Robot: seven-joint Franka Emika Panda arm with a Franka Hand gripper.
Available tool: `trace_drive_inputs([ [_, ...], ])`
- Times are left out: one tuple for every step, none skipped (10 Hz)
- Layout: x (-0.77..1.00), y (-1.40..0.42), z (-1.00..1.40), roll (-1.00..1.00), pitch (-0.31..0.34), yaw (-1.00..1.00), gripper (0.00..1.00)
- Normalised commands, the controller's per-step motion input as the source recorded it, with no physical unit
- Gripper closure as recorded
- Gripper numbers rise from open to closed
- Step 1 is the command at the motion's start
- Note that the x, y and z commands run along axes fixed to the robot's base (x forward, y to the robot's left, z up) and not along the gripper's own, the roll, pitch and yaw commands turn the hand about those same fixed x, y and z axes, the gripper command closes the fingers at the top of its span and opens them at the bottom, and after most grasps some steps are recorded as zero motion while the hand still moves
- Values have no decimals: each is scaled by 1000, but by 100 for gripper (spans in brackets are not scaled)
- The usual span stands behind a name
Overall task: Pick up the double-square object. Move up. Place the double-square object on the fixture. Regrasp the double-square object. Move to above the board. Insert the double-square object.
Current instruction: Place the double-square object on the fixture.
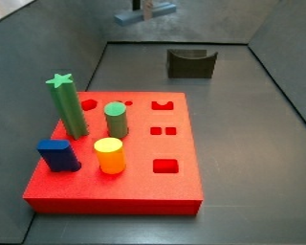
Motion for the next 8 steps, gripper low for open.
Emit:
trace_drive_inputs([
  [1000, -384, -220, -27, -35, 1000, 100],
  [1000, -340, -194, -32, -32, 1000, 100],
  [1000, -288, -175, -38, -32, 1000, 100],
  [1000, -260, -164, -41, -31, 1000, 100],
  [1000, -206, -139, -48, -27, 1000, 100],
  [1000, -174, -121, -54, -25, 1000, 100],
  [903, -103, -90, -64, -20, 1000, 100],
  [818, -77, -74, -71, -16, 1000, 100],
])
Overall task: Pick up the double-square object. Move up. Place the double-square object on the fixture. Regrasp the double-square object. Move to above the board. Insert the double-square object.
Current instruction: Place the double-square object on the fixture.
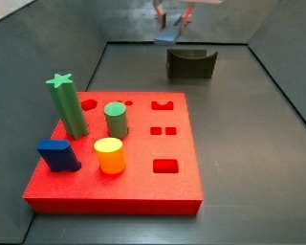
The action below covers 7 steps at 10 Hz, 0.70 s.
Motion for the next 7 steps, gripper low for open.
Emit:
trace_drive_inputs([
  [603, -39, -43, -100, 5, 1000, 100],
  [789, 688, 801, -1000, -3, 475, 100],
  [597, 654, 749, -1000, 21, 346, 100],
  [483, 566, 626, -1000, 42, 315, 100],
  [279, 340, 344, -1000, 72, 284, 100],
  [125, 129, 85, -1000, 90, 259, 100],
  [88, 90, 33, -1000, 99, 237, 100],
])
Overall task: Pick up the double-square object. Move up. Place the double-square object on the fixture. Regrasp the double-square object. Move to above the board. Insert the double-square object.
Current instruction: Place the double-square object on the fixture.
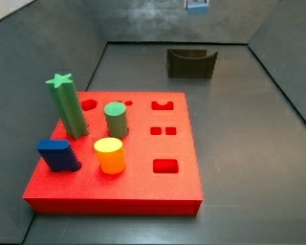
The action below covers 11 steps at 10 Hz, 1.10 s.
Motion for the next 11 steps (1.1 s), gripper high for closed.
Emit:
trace_drive_inputs([
  [81, 81, 37, -1000, 115, 217, 100],
  [82, 63, 12, -1000, 168, 165, 100],
  [85, 57, -3, -1000, 186, 143, 100],
  [88, 52, -15, -1000, 224, 82, 100],
  [86, 50, -15, -969, 238, 45, 100],
  [87, 52, -23, -703, 211, -59, 100],
  [87, 50, -24, -597, 191, -95, 100],
  [84, 50, -22, -378, 150, -135, 100],
  [80, 43, -21, -283, 129, -140, 100],
  [127, 132, -1000, -1000, 275, -101, 100],
  [130, 135, -1000, -1000, 257, -108, 100],
])
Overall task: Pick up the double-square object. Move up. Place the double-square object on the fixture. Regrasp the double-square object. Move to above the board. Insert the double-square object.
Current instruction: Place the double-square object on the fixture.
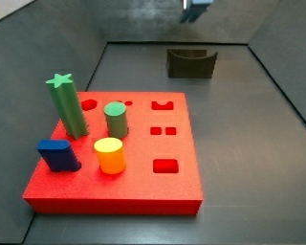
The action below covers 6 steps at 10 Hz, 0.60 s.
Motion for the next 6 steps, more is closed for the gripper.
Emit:
trace_drive_inputs([
  [148, 137, -1000, -962, 263, -174, 100],
  [157, 134, -1000, -860, 245, -192, 100],
  [170, 137, -1000, -589, 162, -233, 100],
  [172, 138, -1000, -480, 128, -245, 100],
  [179, 133, -1000, -274, 67, -239, 100],
  [187, 131, -1000, -193, 25, -225, 100],
])
